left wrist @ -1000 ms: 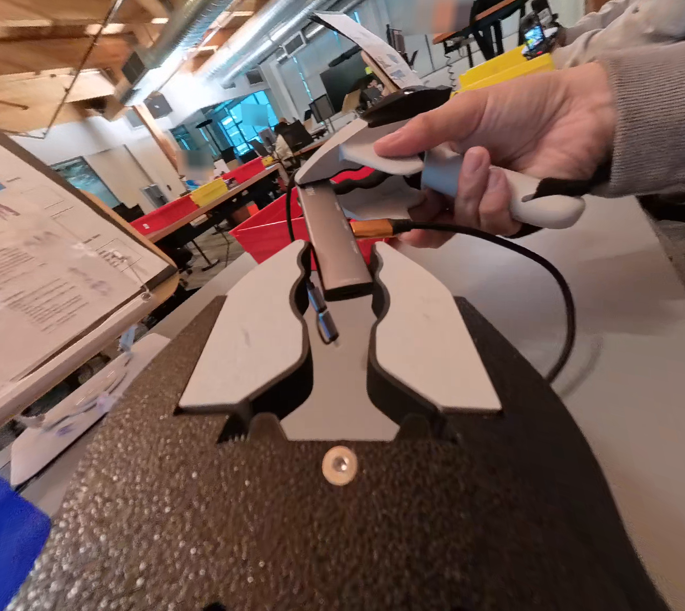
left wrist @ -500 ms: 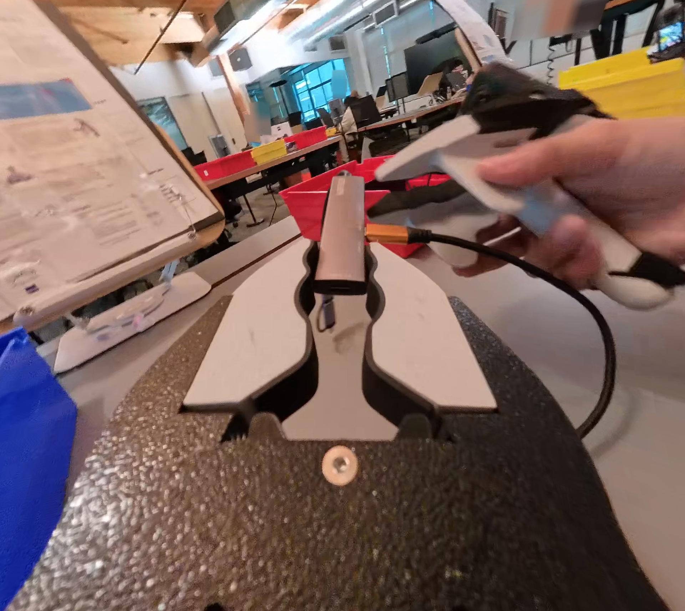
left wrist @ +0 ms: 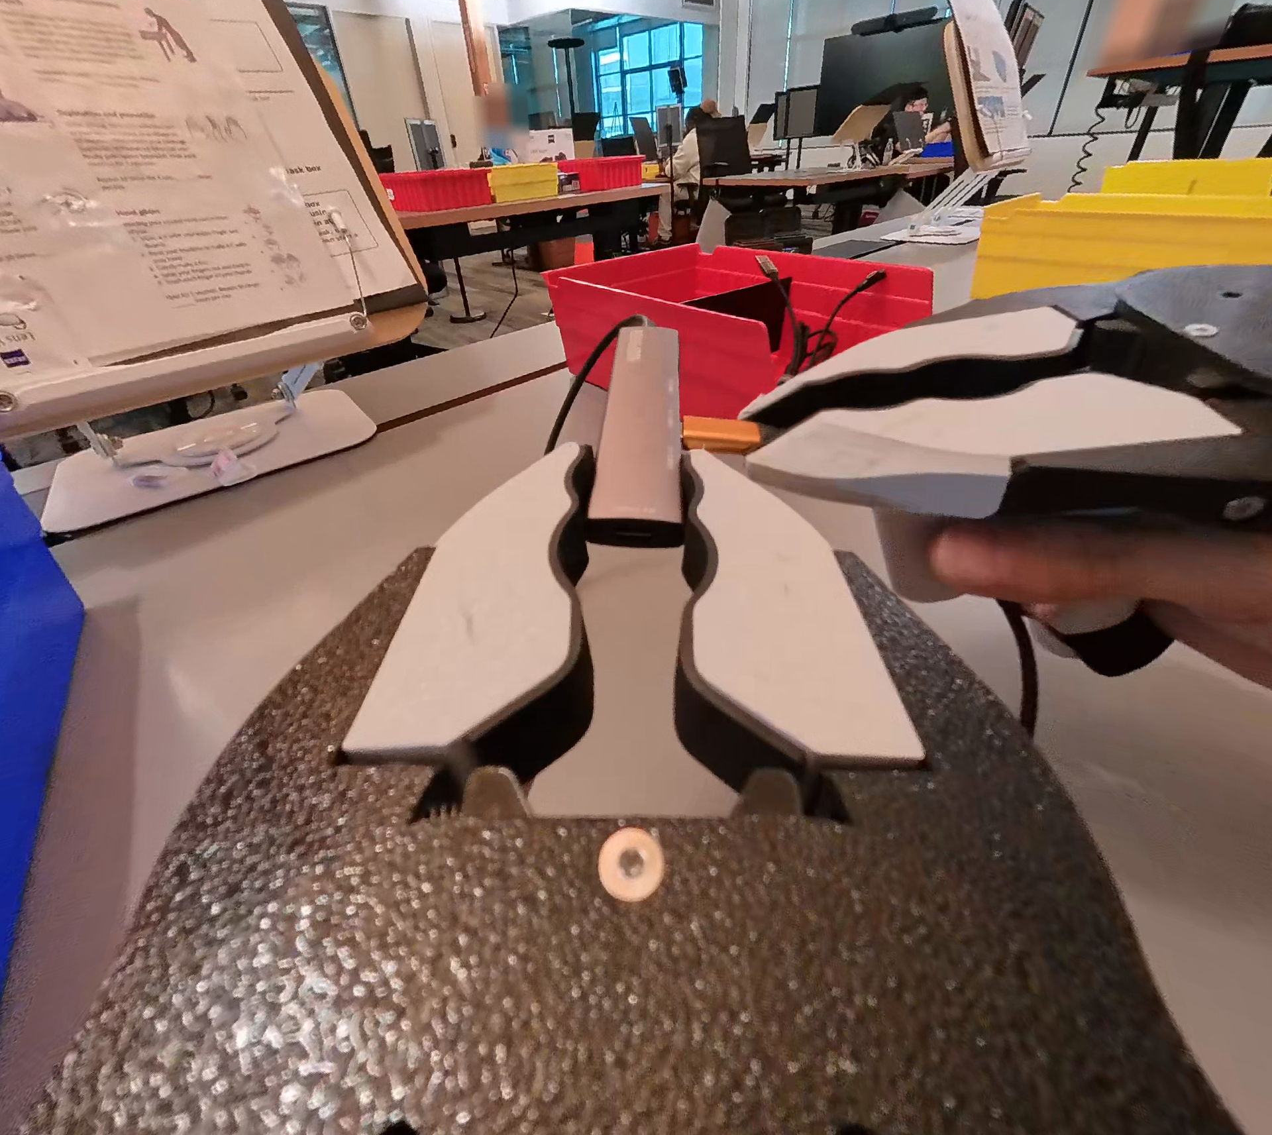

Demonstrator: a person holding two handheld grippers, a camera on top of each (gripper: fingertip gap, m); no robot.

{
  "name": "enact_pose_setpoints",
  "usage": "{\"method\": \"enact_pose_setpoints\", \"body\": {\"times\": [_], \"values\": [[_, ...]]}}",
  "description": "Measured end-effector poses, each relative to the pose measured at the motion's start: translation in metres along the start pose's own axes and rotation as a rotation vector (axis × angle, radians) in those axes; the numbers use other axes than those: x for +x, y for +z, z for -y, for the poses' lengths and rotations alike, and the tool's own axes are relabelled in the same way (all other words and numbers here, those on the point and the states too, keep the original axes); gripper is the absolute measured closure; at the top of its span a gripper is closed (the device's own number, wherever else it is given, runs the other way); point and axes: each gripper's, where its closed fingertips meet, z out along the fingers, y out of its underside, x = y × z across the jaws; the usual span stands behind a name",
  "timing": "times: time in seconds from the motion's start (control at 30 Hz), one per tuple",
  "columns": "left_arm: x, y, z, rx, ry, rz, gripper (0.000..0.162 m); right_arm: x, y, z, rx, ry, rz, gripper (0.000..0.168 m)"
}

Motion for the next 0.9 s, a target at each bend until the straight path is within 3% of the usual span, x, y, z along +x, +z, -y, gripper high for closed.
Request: {"method": "enact_pose_setpoints", "body": {"times": [0.23, 0.6, 0.9], "values": [[0.001, 0.002, -0.005, -0.029, -0.015, 0.005, 0.139, 0.002, 0.001, -0.005, 0.044, 0.029, -0.043, 0.156], [0.001, 0.004, -0.015, -0.065, 0.016, 0.015, 0.139, 0.001, 0.003, -0.018, 0.019, 0.255, -0.028, 0.156], [0.006, 0.003, -0.011, -0.070, 0.026, -0.021, 0.139, 0.000, -0.004, -0.017, -0.032, 0.139, -0.048, 0.156]]}}
